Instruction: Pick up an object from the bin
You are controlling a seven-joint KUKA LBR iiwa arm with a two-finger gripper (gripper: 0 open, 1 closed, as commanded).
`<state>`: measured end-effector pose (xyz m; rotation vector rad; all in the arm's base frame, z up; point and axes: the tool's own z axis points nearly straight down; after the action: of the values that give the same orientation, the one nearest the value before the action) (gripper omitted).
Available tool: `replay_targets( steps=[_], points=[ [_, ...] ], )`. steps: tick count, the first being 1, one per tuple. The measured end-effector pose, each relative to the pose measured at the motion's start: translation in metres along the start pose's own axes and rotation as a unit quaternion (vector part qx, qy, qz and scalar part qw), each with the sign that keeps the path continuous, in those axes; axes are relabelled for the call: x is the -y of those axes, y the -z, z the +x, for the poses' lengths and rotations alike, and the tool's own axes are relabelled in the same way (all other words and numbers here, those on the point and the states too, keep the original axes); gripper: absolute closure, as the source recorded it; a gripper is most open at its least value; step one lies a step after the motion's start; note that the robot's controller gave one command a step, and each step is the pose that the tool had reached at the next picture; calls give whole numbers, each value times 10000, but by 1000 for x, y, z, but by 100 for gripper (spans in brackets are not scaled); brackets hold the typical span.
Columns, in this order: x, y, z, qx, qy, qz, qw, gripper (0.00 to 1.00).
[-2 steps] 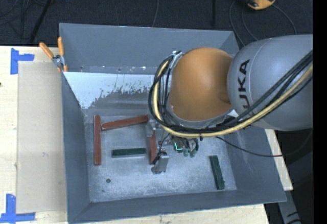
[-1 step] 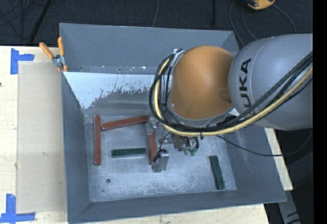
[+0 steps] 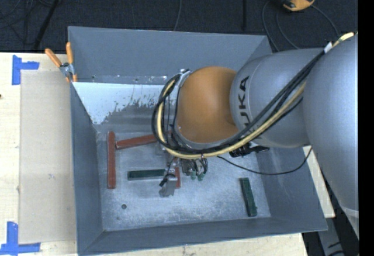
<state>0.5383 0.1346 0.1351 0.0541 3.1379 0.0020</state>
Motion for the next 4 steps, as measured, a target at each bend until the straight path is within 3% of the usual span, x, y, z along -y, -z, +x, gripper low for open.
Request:
replay_targets(
  steps=[1,2,3,4],
  points=[
    [-3,-69,-27,-20,365,7,9993,0],
    [-12,-66,-31,-15,-286,4,9996,0],
    [-6,-68,-28,-23,303,8,9995,0],
    [-12,-65,-31,-15,-288,4,9996,100]
  ],
)
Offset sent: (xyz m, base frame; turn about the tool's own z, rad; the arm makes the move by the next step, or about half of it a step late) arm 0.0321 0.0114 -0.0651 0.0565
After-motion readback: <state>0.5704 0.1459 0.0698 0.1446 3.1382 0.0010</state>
